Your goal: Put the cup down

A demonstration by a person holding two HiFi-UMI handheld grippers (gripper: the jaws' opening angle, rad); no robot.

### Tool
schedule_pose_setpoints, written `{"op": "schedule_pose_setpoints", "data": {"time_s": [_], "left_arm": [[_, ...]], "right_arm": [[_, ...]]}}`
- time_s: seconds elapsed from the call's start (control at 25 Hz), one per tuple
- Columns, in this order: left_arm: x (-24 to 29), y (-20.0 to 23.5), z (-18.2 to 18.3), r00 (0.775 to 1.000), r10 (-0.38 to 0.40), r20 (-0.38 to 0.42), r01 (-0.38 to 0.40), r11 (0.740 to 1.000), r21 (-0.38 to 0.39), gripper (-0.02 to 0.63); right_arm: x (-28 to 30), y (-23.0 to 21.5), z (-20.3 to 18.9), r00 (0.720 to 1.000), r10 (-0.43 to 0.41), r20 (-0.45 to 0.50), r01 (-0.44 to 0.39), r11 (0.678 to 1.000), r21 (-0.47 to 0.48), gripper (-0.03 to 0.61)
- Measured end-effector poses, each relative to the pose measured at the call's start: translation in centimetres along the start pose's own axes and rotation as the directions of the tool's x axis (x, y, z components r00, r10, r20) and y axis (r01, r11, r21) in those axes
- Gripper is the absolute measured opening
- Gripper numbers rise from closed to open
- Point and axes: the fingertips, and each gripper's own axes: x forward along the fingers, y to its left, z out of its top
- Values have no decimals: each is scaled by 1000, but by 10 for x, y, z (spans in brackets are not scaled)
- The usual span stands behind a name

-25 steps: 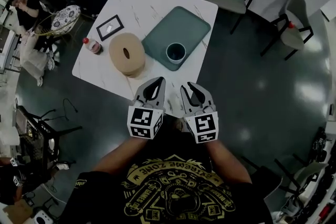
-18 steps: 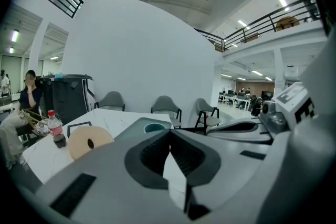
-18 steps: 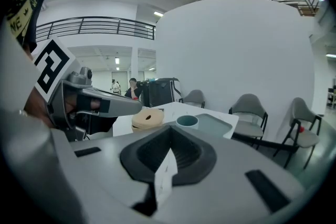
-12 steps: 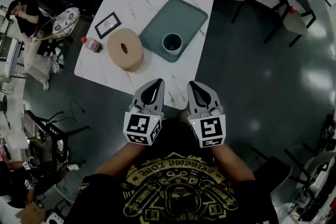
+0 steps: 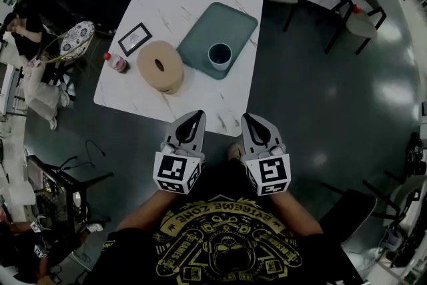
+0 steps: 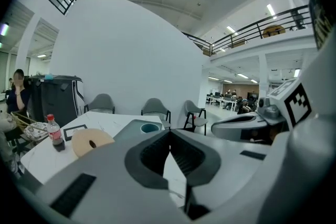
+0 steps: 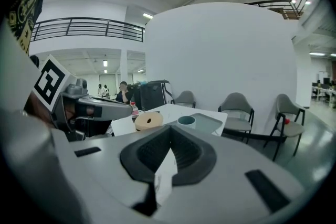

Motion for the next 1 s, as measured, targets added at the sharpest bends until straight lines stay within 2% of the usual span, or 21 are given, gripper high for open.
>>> {"op": "schedule_pose_setpoints", "data": {"time_s": [0.28,0.48,0.72,1.0], "left_arm": [[-50,17,-6,998,-59,14,59,998,-6,9],[-87,22,-20,993,-122,10,122,992,-18,9],[-120,18,-45,975,-221,-14,220,974,-55,9],[-135,-1,-64,954,-295,-50,294,955,-39,9]], "right_arm": [[-24,46,1,997,-76,-16,76,997,11,8],[-46,80,-12,989,-142,-43,144,989,32,8],[-73,125,-26,977,-199,-73,202,979,36,8],[-102,143,-45,969,-227,-99,233,971,60,6]]}}
